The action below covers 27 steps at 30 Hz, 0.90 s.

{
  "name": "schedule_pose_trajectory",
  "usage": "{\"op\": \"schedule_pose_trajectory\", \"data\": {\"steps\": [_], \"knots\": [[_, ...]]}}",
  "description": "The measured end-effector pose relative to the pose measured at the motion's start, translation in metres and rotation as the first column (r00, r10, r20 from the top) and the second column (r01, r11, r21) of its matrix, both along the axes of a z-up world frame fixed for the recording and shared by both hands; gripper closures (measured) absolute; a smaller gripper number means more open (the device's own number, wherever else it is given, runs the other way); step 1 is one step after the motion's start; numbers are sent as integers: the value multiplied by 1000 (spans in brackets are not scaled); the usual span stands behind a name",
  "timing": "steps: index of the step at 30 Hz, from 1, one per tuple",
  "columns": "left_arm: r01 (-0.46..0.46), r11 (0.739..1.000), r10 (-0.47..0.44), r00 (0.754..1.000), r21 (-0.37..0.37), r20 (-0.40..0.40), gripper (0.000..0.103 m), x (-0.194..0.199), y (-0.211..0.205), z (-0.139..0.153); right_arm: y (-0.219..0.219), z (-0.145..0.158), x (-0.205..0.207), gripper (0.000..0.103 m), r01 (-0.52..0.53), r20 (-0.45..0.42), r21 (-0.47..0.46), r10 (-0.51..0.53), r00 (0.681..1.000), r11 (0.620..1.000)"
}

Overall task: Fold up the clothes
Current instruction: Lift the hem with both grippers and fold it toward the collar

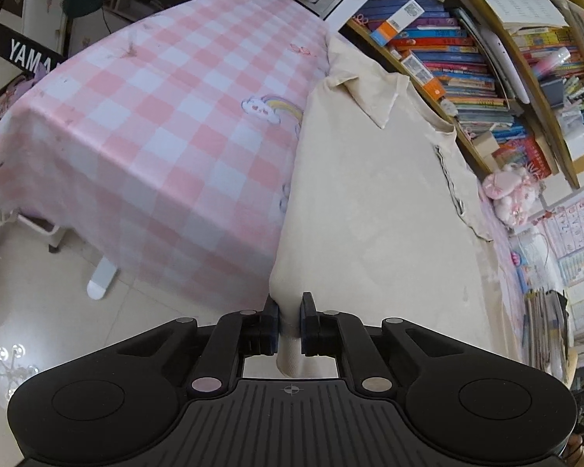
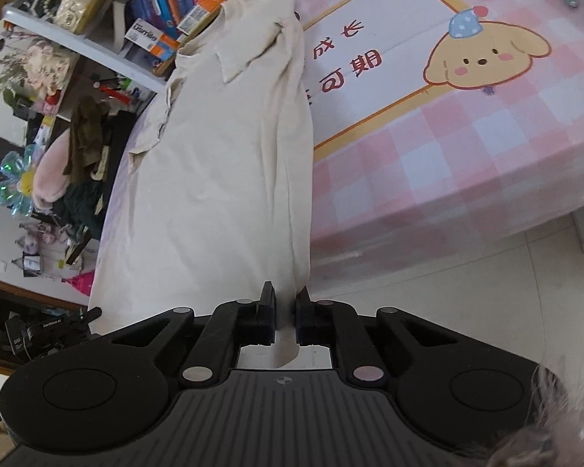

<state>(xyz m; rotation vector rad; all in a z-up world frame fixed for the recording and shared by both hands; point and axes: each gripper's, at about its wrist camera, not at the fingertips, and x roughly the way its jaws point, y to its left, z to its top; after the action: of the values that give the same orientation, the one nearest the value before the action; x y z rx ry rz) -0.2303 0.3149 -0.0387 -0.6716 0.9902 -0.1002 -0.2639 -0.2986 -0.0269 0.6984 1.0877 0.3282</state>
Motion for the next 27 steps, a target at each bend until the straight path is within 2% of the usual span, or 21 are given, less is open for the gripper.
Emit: {"op": "schedule_pose_trajectory", "data": {"steps": [10, 13, 16, 18, 20, 21, 24, 25, 27], "knots": [[18, 998, -25, 993, -63, -114, 95, -57, -11, -16, -21, -6, -55, 95, 13, -122, 44, -8, 993, 999], [-2, 994, -8, 995, -105, -95, 95, -63, -10, -12, -27, -9, -70, 95, 22, -164, 70, -10, 986, 997], [-20, 984, 22, 1000, -177, 10, 95, -58, -9, 9, -31, -3, -75, 95, 44, -153, 127, -25, 988, 991], [-41, 964, 77, 989, -262, 127, 95, -48, -6, 27, -35, 8, -71, 95, 70, -96, 199, -52, 994, 977], [-72, 930, 163, 960, -360, 228, 95, -35, -2, 39, -43, 23, -61, 95, 120, -10, 280, -123, 992, 953], [-89, 905, 214, 940, -416, 265, 95, -27, 0, 42, -47, 30, -54, 95, 148, 37, 322, -168, 985, 935], [-130, 818, 350, 886, -560, 305, 95, -3, 2, 43, -54, 44, -30, 95, 218, 132, 434, -301, 944, 874], [-135, 800, 372, 875, -584, 308, 95, 5, 2, 44, -55, 47, -22, 95, 240, 148, 464, -341, 928, 853], [-128, 790, 382, 867, -599, 318, 95, 20, -2, 46, -54, 50, -5, 95, 265, 166, 501, -392, 905, 824]]}}
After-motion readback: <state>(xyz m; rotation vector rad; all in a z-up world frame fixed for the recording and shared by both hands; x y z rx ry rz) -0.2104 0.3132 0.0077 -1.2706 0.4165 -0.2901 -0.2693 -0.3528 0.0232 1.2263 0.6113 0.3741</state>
